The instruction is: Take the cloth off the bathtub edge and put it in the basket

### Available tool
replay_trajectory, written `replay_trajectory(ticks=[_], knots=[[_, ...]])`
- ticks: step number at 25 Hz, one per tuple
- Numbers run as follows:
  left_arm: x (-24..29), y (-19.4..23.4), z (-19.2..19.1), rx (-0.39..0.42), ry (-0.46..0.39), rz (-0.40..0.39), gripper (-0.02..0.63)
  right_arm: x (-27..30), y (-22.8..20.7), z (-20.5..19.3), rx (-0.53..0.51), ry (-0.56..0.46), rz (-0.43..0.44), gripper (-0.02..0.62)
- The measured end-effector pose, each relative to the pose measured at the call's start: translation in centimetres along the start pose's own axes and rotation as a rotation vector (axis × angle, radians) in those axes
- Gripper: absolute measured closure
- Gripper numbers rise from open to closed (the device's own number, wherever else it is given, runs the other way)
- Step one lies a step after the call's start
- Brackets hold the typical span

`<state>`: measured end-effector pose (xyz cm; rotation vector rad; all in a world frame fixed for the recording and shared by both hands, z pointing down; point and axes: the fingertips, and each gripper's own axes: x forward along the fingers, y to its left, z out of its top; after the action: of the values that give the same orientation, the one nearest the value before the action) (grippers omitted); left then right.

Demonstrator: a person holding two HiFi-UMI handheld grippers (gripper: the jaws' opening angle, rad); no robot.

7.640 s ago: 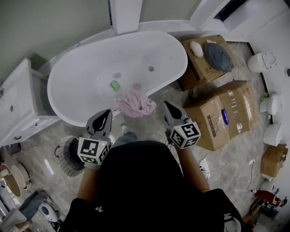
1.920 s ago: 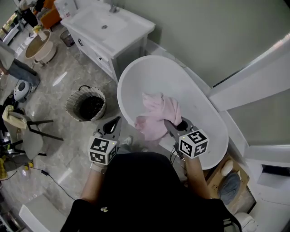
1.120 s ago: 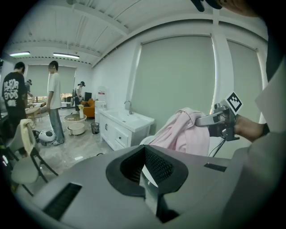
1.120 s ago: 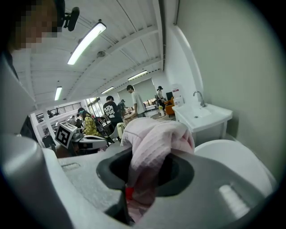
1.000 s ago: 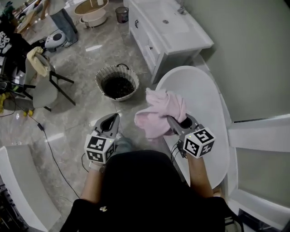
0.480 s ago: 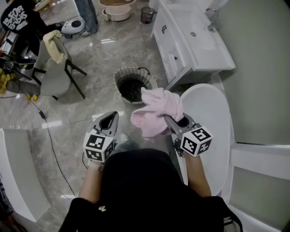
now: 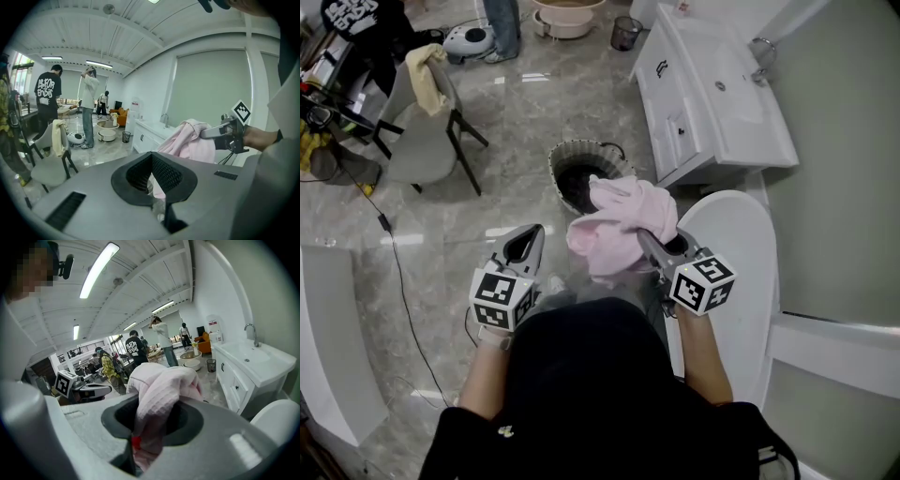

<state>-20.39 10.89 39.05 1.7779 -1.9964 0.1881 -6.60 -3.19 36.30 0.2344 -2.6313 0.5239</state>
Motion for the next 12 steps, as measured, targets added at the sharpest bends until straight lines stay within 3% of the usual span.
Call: replay_trajectory(ticks=[12], knots=[[2.4,3.1,1.3,-0.048,0.005,0.088,0.592,5.7,-3.0,0.9,0.000,0.078,0.067,0.480]])
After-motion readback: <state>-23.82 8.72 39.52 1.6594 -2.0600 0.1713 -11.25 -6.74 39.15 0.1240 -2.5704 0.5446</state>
